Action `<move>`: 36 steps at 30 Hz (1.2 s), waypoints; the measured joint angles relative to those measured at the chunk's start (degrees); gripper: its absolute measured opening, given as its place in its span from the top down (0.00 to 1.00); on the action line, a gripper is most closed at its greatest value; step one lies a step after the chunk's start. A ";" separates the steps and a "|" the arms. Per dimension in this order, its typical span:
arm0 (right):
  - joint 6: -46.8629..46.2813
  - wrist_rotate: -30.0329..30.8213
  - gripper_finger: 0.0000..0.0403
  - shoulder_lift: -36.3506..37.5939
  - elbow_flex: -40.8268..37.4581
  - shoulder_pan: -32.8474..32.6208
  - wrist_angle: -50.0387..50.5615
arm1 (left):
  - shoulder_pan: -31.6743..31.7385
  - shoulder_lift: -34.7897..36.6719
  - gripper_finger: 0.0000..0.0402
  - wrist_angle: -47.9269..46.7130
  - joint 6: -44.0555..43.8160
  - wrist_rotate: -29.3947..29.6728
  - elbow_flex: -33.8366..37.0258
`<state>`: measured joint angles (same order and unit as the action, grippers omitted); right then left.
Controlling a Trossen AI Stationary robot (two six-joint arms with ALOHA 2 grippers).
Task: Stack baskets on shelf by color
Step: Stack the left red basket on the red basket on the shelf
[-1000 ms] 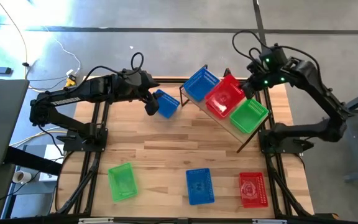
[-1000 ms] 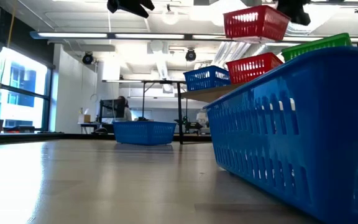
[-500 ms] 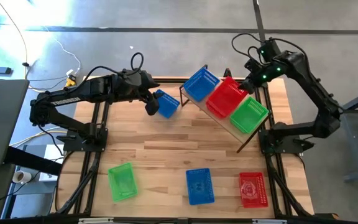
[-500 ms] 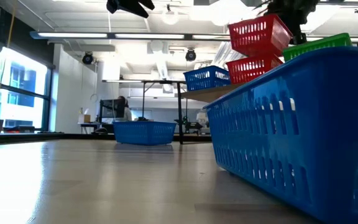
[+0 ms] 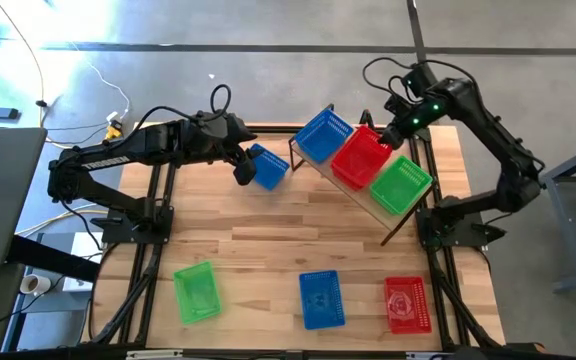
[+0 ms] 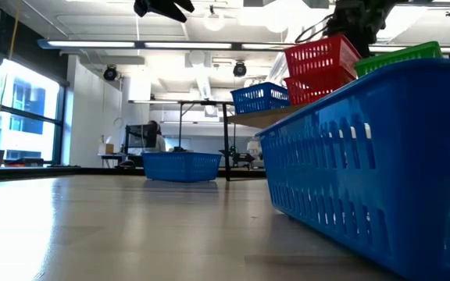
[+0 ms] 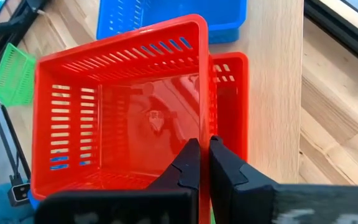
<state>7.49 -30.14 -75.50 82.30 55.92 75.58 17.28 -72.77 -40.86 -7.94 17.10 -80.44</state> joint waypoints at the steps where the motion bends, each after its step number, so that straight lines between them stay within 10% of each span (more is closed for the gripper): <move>1: 0.05 0.08 1.00 -0.27 0.00 0.00 0.01 | 0.00 0.00 0.51 0.00 0.00 0.00 -0.02; 17: -1.08 4.03 1.00 -0.75 0.00 -0.02 0.55 | 0.00 0.00 0.51 0.00 0.01 0.01 -0.01; 36: -2.51 11.74 0.73 -0.75 5.02 -0.02 4.19 | 0.00 -0.02 0.51 0.00 0.02 0.02 0.00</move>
<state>4.98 -18.41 -76.25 87.33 55.90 79.76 17.28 -72.79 -40.86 -7.92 17.12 -80.44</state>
